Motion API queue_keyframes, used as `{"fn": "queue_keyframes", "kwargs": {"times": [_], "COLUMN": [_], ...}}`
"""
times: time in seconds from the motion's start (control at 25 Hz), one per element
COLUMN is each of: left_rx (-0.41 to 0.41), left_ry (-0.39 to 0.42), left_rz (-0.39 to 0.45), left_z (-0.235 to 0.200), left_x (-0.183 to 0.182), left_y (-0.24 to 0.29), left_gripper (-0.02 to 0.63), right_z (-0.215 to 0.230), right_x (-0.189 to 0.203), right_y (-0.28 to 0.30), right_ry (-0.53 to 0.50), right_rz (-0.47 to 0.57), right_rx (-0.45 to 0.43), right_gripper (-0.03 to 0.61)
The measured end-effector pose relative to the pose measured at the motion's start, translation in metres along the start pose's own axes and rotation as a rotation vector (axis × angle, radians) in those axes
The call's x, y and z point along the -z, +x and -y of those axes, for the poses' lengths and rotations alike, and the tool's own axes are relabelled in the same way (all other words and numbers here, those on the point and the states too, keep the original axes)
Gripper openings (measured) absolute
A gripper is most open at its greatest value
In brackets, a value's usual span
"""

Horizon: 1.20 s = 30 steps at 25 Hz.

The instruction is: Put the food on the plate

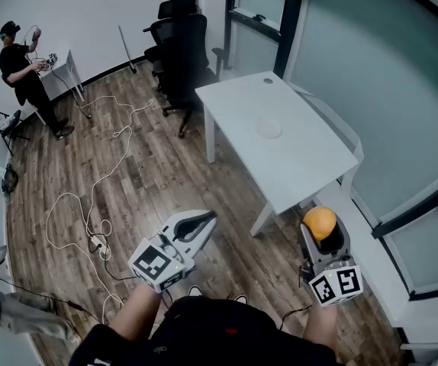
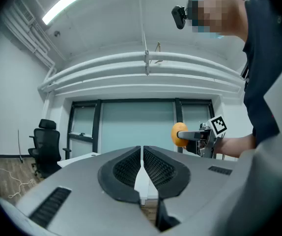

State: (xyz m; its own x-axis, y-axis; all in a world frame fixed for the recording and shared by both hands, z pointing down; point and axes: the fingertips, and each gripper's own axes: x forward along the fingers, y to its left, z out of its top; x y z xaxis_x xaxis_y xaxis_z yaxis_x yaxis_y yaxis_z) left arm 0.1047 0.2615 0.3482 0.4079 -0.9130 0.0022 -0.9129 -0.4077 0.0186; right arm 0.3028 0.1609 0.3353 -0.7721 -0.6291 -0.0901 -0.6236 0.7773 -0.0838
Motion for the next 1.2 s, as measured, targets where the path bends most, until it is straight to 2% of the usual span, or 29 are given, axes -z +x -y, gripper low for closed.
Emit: {"fn": "queue_keyframes", "kwargs": {"times": [0.32,0.72,0.88,1.04,1.2], "left_rx": [-0.008,-0.004,-0.032,-0.028,-0.057], "left_ry": [-0.011,-0.029,-0.033,-0.047,-0.065], "left_rz": [0.004,0.017,-0.002,0.026,-0.025], "left_z": [-0.008,-0.021,-0.042,-0.070,-0.100], "left_x": [0.000,0.001,0.000,0.010,0.022], "left_y": [-0.013,-0.031,-0.049,-0.080,-0.099], "left_gripper": [0.035,0.034,0.035,0.035,0.035], "right_z": [-0.019,-0.032,-0.050,-0.079,-0.107], "right_x": [0.002,0.005,0.007,0.015,0.030], "right_y": [0.005,0.009,0.025,0.050,0.075], "right_ry": [-0.020,-0.020,-0.012,-0.016,0.007], "right_rz": [-0.018,-0.044,-0.051,-0.044,-0.070], "right_rx": [-0.015,0.015,0.004,-0.002,-0.014], "right_gripper": [0.347,0.347,0.347,0.347,0.347]}}
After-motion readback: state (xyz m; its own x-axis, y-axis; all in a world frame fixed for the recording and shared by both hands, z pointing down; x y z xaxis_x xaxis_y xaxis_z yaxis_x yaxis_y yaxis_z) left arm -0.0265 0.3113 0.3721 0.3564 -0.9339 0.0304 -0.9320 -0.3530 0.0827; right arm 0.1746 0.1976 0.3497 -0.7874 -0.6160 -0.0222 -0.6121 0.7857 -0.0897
